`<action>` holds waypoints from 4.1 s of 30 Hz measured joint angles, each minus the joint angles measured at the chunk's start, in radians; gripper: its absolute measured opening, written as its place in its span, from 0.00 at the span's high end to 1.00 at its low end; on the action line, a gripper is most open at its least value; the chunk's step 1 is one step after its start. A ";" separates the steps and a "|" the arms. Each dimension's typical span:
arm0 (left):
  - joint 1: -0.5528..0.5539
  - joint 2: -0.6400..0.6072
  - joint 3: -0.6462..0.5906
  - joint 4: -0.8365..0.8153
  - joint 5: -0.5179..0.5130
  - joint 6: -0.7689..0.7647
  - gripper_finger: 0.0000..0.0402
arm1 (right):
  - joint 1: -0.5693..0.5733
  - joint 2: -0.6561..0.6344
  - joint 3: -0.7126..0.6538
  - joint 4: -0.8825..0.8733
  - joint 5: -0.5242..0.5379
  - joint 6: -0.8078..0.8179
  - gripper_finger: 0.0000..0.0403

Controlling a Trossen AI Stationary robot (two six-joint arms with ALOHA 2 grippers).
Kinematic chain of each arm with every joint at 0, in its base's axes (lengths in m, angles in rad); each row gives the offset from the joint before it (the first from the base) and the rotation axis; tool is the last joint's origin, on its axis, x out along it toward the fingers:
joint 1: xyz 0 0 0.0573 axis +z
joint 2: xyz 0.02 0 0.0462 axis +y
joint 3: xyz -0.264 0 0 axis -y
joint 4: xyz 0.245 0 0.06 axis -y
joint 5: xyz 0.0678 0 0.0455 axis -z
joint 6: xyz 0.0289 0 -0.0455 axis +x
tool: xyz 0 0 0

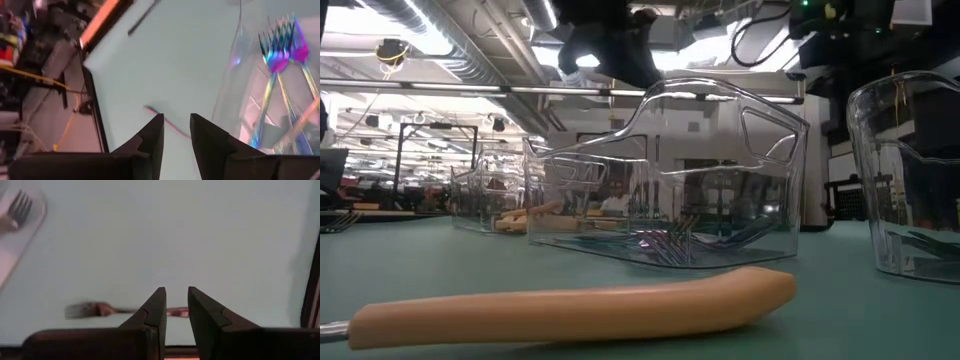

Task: Sort silverware by color (type)
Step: Put the black fork into the bottom transparent bin

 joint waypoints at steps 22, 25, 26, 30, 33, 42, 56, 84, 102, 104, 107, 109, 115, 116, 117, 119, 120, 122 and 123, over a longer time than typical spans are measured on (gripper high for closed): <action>0.095 -0.016 0.000 -0.126 0.043 -0.069 0.78 | 0.001 0.157 -0.117 -0.116 0.192 -0.433 0.83; 0.095 -0.016 0.000 -0.125 0.074 -0.069 0.78 | 0.001 0.178 -0.170 -0.085 0.199 -0.472 0.83; 0.095 -0.016 0.000 -0.125 0.081 -0.069 0.78 | 0.001 0.183 -0.189 -0.065 0.199 -0.484 0.83; 0.095 -0.016 0.000 -0.125 0.095 -0.069 0.78 | 0.001 0.191 -0.260 0.007 0.199 -0.525 0.83; 0.095 -0.016 0.000 -0.126 0.095 -0.069 0.78 | 0.001 0.191 -0.307 0.035 0.199 -0.573 0.83; 0.095 -0.016 0.000 -0.125 0.095 -0.069 0.78 | 0.001 0.191 -0.353 0.087 0.175 -0.677 0.83; 0.097 -0.016 0.000 -0.125 0.093 -0.116 0.78 | 0.001 0.192 -0.388 0.141 0.112 -0.832 0.83; 0.097 -0.015 0.000 -0.126 0.092 -0.117 0.78 | 0.001 0.297 -0.450 0.210 0.068 -0.909 0.83; 0.097 -0.015 0.000 -0.126 0.092 -0.116 0.78 | 0.001 0.315 -0.469 0.299 0.060 -0.907 0.83; 0.097 -0.015 0.000 -0.126 0.092 -0.116 0.78 | 0.001 0.315 -0.461 0.301 0.059 -0.906 0.83; 0.097 -0.015 0.000 -0.126 0.092 -0.118 0.78 | 0.001 0.315 -0.441 0.336 0.059 -0.905 0.83; 0.097 -0.015 0.000 -0.126 0.092 -0.119 0.78 | 0.001 0.315 -0.430 0.342 0.059 -0.905 0.83; 0.097 -0.015 -0.001 -0.126 0.092 -0.120 0.78 | 0.001 0.315 -0.398 0.413 0.059 -0.850 0.83; 0.097 -0.015 0.000 -0.126 0.092 -0.120 0.78 | 0.001 0.315 -0.396 0.437 0.059 -0.831 0.83; 0.097 -0.015 0.000 -0.126 0.092 -0.120 0.78 | 0.001 0.315 -0.395 0.458 0.059 -0.818 0.83; 0.097 -0.015 -0.001 -0.126 0.092 -0.120 0.78 | 0.000 0.315 -0.395 0.470 0.059 -0.800 0.83; 0.097 -0.015 0.000 -0.126 0.092 -0.120 0.78 | 0.000 0.315 -0.395 0.470 0.059 -0.796 0.83; 0.097 -0.015 -0.001 -0.126 0.092 -0.120 0.78 | 0.000 0.315 -0.395 0.470 0.059 -0.793 0.83; 0.097 -0.015 0.000 -0.126 0.092 -0.121 0.78 | 0.000 0.315 -0.395 0.470 0.059 -0.791 0.83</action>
